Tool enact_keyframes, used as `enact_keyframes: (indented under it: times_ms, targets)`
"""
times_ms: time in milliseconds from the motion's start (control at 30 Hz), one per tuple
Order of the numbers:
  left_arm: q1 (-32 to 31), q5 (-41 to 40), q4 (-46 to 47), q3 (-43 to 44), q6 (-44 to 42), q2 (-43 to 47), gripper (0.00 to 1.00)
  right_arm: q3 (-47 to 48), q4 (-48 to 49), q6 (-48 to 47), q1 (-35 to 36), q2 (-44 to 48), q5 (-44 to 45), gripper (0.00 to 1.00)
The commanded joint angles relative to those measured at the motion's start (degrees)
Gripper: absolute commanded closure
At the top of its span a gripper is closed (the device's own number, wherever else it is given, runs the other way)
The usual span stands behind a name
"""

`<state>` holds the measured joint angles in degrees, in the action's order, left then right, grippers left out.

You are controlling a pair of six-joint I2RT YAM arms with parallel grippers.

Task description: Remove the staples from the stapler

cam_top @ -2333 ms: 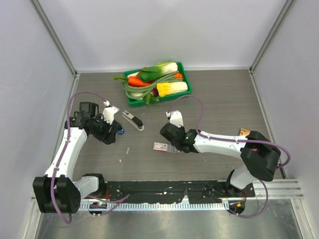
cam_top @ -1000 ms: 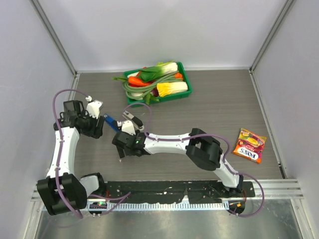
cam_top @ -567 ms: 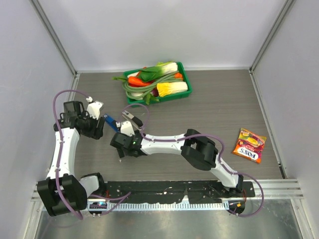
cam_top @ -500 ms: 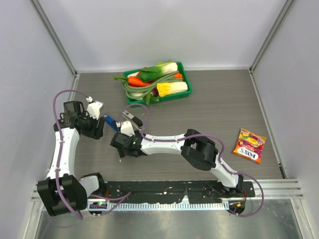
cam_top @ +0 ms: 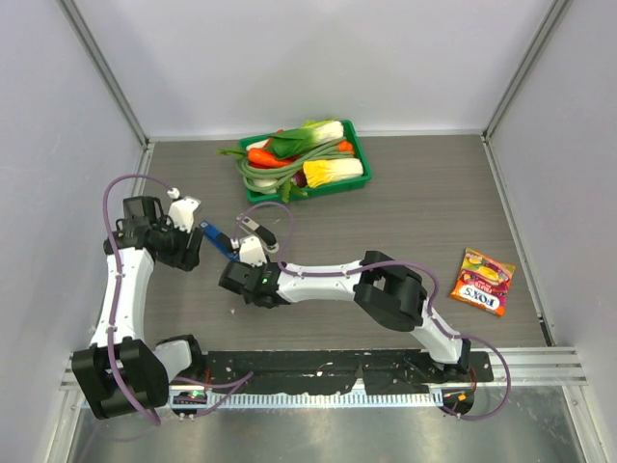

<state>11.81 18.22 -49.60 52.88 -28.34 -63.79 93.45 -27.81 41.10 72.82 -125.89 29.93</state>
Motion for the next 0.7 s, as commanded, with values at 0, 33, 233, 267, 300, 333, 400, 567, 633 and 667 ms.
enact_keyframes:
  times_ms: [0,33,233,267,300,333,400,567,633,667]
  targets:
    - [0.2,1.6,-0.6,0.3,-0.9,1.4,0.37,-2.0,-2.2,-0.3,0.6,1.7,1.3,0.52]
    - [0.2,1.5,-0.7,0.3,-1.0,1.4,0.37,-2.0,-1.8,-0.7,0.6,1.6,1.1,0.52]
    - [0.2,1.5,-0.8,0.5,-1.1,1.2,0.37,0.2,-1.5,-3.7,1.4,0.5,0.3,0.52]
    - [0.2,1.6,-0.8,0.5,-1.3,1.3,0.37,0.6,-1.5,-4.0,1.5,0.3,0.4,0.52]
    - [0.2,1.6,-0.8,0.4,-1.2,1.2,0.37,0.8,-1.5,-4.3,1.6,0.1,0.4,0.52]
    - [0.2,1.6,-0.8,0.4,-1.3,1.1,0.37,0.9,-1.5,-4.4,1.7,-0.1,0.4,0.52]
    - [0.2,1.6,-0.8,0.3,-1.2,0.9,0.37,1.2,-1.5,-4.7,1.9,-0.3,0.3,0.58]
    - [0.2,2.3,-0.7,0.1,-1.2,0.9,0.37,1.1,-1.5,-4.9,1.9,-0.2,0.0,0.74]
    - [0.2,2.9,-0.7,-0.1,-1.2,1.2,0.38,0.9,-1.5,-4.9,1.9,0.1,0.1,0.76]
    - [0.2,3.3,-0.6,-0.2,-1.2,1.4,0.38,0.4,-1.5,-5.0,1.9,0.6,0.4,0.77]
